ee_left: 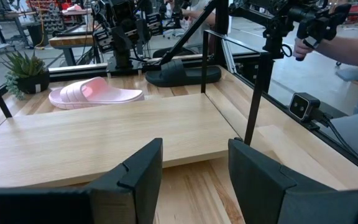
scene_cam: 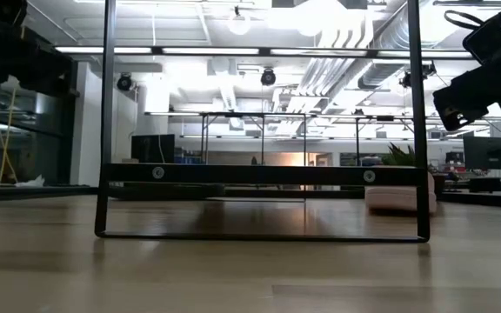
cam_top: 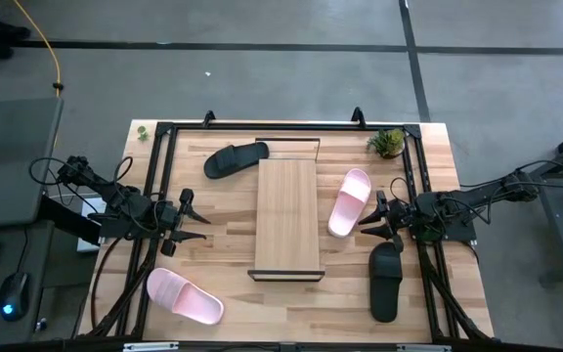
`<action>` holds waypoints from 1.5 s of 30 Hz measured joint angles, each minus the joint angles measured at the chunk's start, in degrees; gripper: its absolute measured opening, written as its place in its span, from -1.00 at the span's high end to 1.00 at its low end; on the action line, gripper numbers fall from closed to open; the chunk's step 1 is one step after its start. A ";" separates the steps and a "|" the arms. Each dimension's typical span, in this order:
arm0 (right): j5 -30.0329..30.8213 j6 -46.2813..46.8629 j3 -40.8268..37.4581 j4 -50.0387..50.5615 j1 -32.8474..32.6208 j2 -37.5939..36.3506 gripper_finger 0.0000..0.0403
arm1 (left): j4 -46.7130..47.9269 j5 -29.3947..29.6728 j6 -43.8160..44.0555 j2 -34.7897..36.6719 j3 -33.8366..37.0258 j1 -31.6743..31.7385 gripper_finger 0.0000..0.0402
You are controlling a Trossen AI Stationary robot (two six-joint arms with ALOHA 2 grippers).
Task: Pick and place slides into the shelf
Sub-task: Put the bottom black slipper on the shelf
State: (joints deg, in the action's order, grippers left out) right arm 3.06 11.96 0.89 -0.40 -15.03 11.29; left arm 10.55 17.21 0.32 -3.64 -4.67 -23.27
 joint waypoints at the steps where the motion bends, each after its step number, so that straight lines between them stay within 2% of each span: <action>1: 0.00 -0.39 0.00 -0.06 0.01 -0.02 0.44 | -0.03 0.00 0.00 0.02 0.00 0.00 0.16; 18: 0.01 -0.14 0.00 -0.23 0.00 -0.02 0.44 | -0.64 0.43 5.92 0.02 0.00 0.00 0.16; 24: -0.03 -0.01 0.00 -0.71 0.00 -0.03 0.44 | -0.84 4.18 6.00 0.02 0.00 0.00 0.16; 37: 3.81 -0.01 0.00 -1.24 0.02 -0.02 0.44 | -14.49 10.71 4.08 0.00 0.00 0.00 0.16; 45: 4.40 -0.57 0.00 -8.79 0.02 -0.02 0.44 | -19.54 13.83 1.20 0.00 0.02 0.00 0.16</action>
State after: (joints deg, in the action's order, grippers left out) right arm 7.46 11.39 0.89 -9.18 -15.00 11.27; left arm -8.99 31.04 1.51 -3.64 -4.65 -23.27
